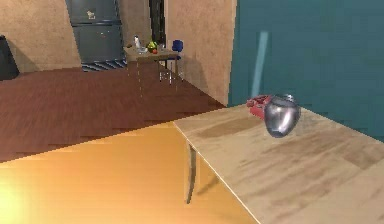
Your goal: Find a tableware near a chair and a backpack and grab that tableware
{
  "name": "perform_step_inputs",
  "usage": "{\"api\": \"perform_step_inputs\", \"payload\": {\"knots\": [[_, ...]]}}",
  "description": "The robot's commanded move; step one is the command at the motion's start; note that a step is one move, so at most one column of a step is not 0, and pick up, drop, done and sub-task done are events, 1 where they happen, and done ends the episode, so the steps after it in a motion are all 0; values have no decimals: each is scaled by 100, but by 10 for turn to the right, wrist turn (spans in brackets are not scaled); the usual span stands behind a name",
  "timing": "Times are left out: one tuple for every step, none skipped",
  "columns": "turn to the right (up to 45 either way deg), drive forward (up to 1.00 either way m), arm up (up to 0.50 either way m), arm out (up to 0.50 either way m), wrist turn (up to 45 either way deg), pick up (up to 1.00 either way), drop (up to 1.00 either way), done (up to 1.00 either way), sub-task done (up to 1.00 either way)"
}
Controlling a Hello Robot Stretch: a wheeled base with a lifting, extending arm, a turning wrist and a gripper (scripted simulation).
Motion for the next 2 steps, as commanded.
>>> {"api": "perform_step_inputs", "payload": {"knots": [[0,0,10,0,0,0,0,0,0],[0,0,0,0,0,0,0,100,0]]}}
